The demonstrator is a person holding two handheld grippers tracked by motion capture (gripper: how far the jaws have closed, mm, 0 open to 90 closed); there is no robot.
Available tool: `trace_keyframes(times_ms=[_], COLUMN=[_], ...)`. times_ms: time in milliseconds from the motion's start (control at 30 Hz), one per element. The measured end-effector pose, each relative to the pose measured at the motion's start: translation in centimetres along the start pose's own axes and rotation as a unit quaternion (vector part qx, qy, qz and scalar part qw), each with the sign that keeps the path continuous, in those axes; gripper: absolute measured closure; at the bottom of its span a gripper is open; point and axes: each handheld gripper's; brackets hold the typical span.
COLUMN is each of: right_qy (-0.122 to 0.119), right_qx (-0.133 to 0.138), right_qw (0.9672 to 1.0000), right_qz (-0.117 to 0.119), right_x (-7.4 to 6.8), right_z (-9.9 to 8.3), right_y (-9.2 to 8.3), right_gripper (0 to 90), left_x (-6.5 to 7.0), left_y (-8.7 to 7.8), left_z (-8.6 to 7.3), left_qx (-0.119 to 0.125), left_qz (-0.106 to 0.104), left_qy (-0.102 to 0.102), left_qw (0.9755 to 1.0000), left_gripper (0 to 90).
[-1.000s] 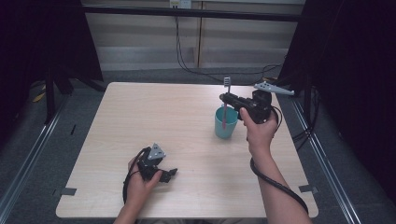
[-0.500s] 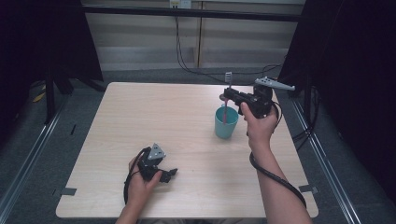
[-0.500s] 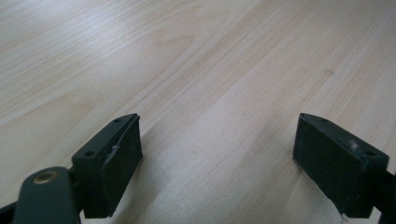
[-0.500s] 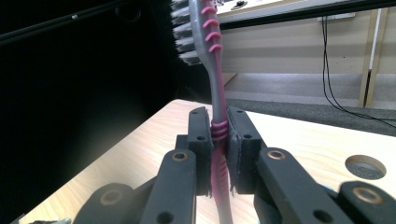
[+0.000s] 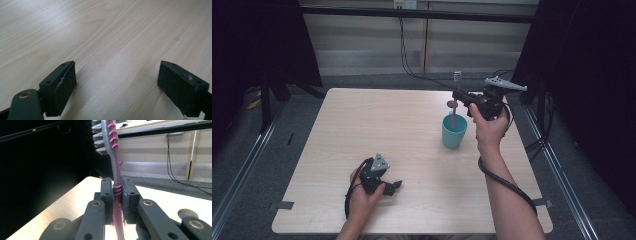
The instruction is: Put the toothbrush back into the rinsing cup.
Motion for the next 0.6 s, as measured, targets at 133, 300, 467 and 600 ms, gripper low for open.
trace_keyframes(times_ms=[133, 300, 467, 600], right_qy=[0.001, 0.005, 0.007, 0.009], right_qx=[0.001, 0.003, 0.004, 0.006], right_qw=[1.0, 0.9999, 0.9998, 0.9996], right_qz=[-0.007, -0.014, -0.019, -0.025], right_x=[0.5, 1.3, 2.1, 2.6], right_z=[-0.1, -0.5, -1.1, -1.5], right_y=[0.3, 0.6, 1.0, 1.2], right_gripper=[81.2, 81.3, 81.3, 81.2], left_x=[0.0, 0.0, 0.0, 0.0], left_y=[0.0, 0.0, 0.0, 0.0], left_z=[0.0, 0.0, 0.0, 0.0], left_qx=[0.0, 0.0, 0.001, 0.001], left_qz=[0.0, 0.0, -0.001, -0.001], left_qy=[0.0, 0.0, 0.001, 0.002], left_qw=[1.0, 1.0, 1.0, 1.0], left_gripper=[15.1, 15.1, 15.1, 15.1])
Point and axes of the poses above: each handheld gripper's, and its own axes: y roughly forward along the jaws, z roughly out of its top, x roughly to its right, and after that the axes turned 9 degrees about y, right-handed
